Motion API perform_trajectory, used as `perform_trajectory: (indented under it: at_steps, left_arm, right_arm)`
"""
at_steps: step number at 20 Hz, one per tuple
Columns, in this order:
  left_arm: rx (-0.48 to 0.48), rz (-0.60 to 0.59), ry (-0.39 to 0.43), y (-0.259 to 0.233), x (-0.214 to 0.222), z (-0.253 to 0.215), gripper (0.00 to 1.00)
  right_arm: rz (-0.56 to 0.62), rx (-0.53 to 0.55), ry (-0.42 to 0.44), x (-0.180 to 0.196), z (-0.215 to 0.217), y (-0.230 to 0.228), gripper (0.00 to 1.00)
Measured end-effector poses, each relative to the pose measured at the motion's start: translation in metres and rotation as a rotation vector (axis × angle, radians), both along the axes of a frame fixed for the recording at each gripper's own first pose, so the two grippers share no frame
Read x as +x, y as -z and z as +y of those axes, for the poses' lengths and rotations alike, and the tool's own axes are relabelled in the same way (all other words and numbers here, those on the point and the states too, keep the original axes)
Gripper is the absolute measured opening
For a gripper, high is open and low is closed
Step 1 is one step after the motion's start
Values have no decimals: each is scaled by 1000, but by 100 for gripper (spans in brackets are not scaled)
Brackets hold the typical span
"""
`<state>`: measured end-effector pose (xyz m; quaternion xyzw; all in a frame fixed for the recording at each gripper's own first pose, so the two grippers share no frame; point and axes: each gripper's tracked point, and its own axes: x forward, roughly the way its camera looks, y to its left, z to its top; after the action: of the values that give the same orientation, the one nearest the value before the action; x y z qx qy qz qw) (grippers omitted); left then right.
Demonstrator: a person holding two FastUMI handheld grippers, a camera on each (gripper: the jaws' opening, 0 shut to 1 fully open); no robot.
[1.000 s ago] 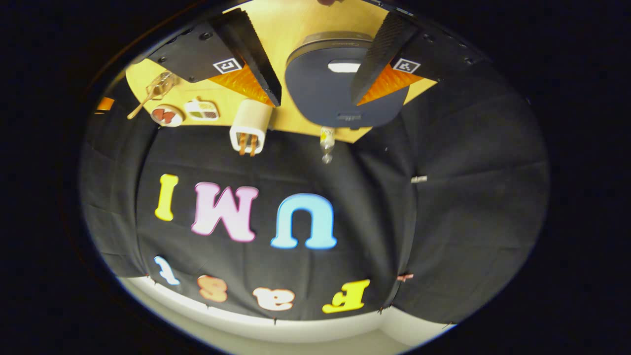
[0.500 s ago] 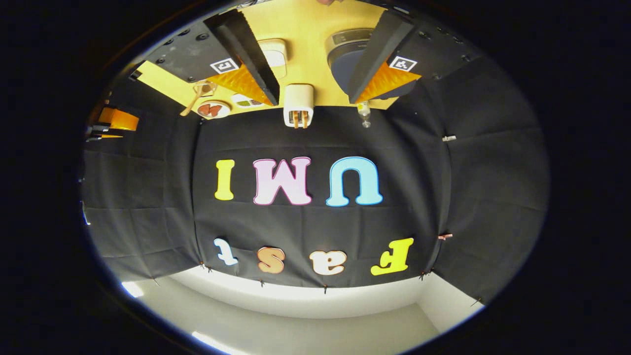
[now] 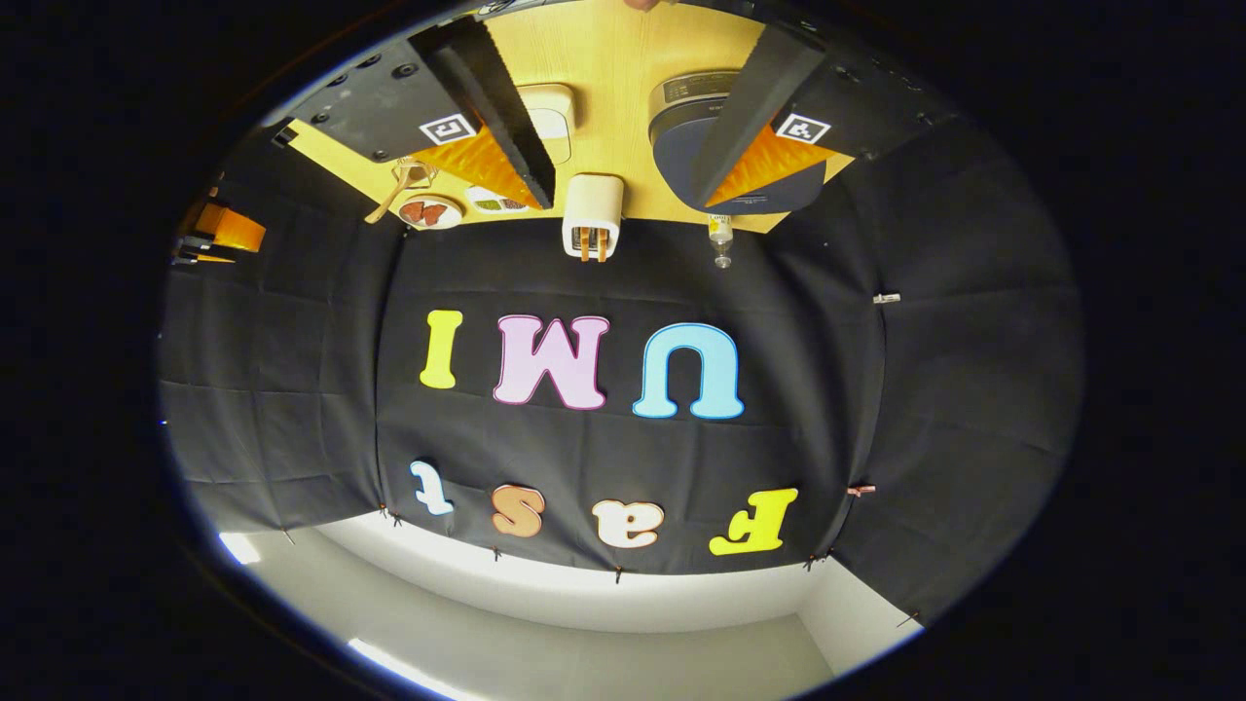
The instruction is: Close the left gripper, press the button to open the rice cooker; take a wooden spoon from the chopstick holder with the right hand, scoop a spoonful of rice and pour it into the rice cooker, then put the wooden spoon back into the chopstick holder.
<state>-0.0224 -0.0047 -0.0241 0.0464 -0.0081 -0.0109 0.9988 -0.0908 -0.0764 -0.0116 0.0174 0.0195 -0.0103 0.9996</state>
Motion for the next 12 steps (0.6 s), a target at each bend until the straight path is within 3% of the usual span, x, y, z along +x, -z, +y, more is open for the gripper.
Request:
perform_trajectory:
  at_steps: [12]
  left_arm:
    - [6,12,-2,12,2,3,95]
  right_arm:
    - [23,-3,1,1,7,8,98]
